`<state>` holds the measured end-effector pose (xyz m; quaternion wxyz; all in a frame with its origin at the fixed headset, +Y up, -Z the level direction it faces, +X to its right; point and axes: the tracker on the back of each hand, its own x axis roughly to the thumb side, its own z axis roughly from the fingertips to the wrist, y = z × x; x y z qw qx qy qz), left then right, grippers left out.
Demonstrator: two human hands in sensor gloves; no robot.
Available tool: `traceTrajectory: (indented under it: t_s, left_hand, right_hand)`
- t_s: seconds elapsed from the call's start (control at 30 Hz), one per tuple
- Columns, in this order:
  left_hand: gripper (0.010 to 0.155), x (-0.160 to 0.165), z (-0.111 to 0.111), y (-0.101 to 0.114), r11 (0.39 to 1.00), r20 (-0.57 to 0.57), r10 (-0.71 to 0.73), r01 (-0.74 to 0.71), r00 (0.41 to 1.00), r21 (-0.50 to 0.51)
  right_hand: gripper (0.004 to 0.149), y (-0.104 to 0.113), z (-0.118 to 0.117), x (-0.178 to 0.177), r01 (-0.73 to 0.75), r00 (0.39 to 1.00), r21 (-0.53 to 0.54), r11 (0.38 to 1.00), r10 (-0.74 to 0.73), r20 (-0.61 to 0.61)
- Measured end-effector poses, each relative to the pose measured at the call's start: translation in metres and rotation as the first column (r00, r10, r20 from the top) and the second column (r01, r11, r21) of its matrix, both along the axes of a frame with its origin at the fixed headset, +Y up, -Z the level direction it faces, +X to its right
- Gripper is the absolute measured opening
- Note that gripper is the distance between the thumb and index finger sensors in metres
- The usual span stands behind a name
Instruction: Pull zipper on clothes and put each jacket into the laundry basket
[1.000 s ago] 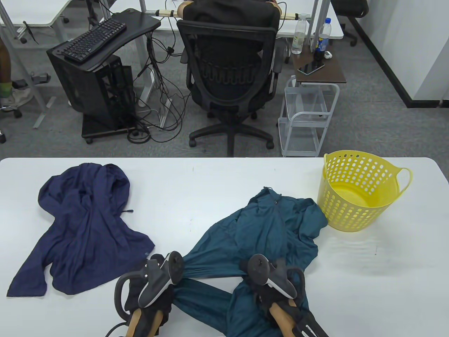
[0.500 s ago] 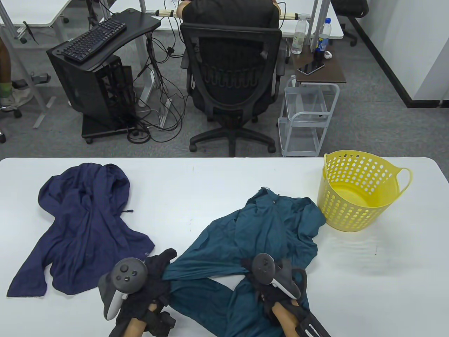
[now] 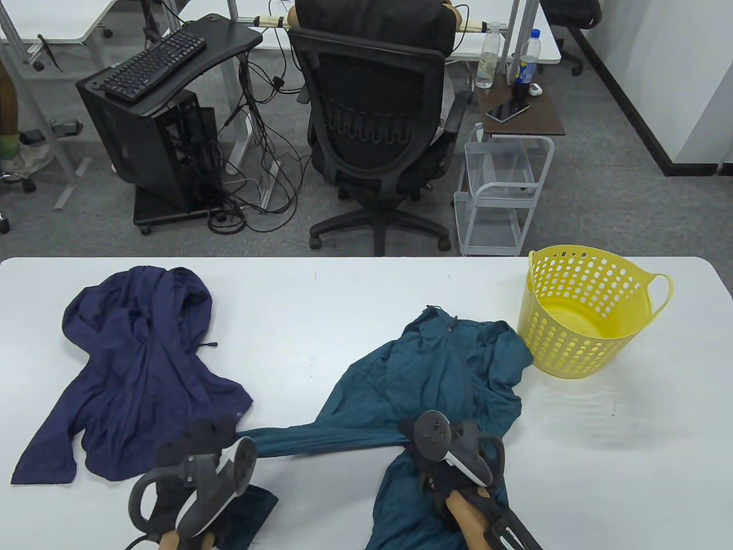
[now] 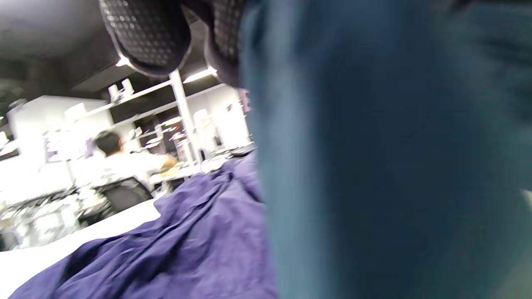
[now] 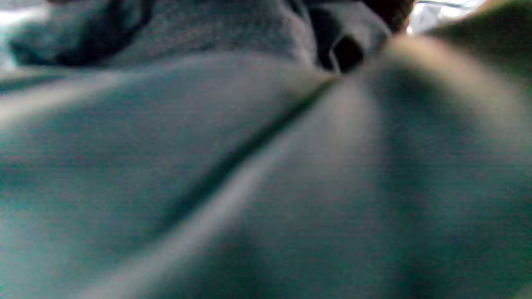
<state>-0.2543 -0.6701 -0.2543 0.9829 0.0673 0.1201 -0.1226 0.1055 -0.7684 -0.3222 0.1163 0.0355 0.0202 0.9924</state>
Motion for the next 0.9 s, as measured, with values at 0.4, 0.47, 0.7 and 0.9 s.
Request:
traceTrajectory:
  t_s: [0.4,0.47,0.7,0.9]
  left_hand:
    - [0.072,-0.087,0.028,-0.026,0.799,-0.378,0.049,-0.263,0.925,-0.541]
    - [0.082,-0.084,0.027,-0.031,0.769,-0.320,0.160,-0.322,0.934,-0.553]
    - [0.077,-0.020,0.007,-0.008,0.807,-0.047,0.392,-0.368,0.919,-0.461]
    - [0.062,0.062,-0.017,-0.006,0.851,0.238,0.523,-0.486,0.818,-0.198]
  right_hand:
    - [0.051,-0.002,0.002,-0.010,-0.016,0.997,-0.080,0.997,0.010,-0.073]
    - [0.055,0.000,0.001,-0.009,-0.005,0.996,-0.140,0.990,-0.007,-0.088]
    - [0.066,0.035,0.002,0.005,0.146,0.976,-0.282,0.948,-0.185,-0.117]
    - [0.054,0.076,0.002,0.068,0.428,0.903,-0.065,0.901,-0.425,0.059]
